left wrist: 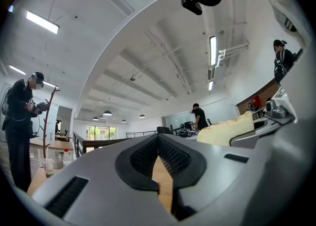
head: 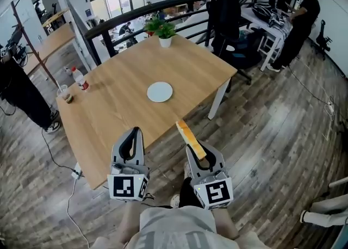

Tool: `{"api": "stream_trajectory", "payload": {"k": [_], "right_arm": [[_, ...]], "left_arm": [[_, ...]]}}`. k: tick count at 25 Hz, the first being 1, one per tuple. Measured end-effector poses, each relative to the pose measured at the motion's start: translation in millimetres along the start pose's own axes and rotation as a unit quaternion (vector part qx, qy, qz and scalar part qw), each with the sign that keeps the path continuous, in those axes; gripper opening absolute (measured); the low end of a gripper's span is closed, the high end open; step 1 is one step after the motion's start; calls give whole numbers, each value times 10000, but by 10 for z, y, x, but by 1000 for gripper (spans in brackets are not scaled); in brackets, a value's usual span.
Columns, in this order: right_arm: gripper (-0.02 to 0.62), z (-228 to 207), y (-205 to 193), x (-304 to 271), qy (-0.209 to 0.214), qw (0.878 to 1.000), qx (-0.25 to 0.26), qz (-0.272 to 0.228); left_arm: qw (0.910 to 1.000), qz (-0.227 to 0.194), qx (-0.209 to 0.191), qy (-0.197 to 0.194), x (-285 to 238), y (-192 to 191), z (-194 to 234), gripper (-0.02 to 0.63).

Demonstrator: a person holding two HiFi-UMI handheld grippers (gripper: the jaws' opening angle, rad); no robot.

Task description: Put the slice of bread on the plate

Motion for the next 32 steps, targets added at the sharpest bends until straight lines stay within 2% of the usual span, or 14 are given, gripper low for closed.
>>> {"api": "stream_trajectory", "payload": {"k": [2, 6, 12, 15, 20, 25, 28, 32], "right_arm": [[97, -138, -60, -130, -37, 9999, -81, -99], [97, -466, -257, -533, 24, 9994, -346, -90], [97, -1087, -274, -1273, 16, 9986, -448, -280], [97, -1389, -302, -1491, -21, 9980, -595, -235], [97, -1888, -353, -1930, 39, 9969, -776, -87], [97, -2303, -673, -2265, 113, 9966, -776, 242], [97, -2363, -756, -2414, 198, 9949, -934, 325], [97, -2330, -764, -2575, 378, 9946, -905, 336]], "left_arm": [[10000, 18, 74, 13, -159, -151, -24, 8], [9982, 422, 239, -339, -577, -521, -124, 9], [9990, 275, -264, -233, -1657, -595, 142, 9], [9984, 226, -497, -160, -2039, -579, 191, 9], [9975, 413, -567, -89, -2605, -747, 230, 9], [9963, 604, -608, 83, -2964, -1042, 255, 9], [9940, 809, -733, 102, -3055, -1175, 295, 8], [9948, 850, -522, 209, -3169, -1215, 379, 9]]}}
Point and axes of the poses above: the fingertips, and each gripper's own axes: x backward along the fingers, z to its left, y out of its top, the point moved 2 cm from there along x, backward along the fingers, and after that the axes turned 9 degrees about -z, right-handed, at the moved point
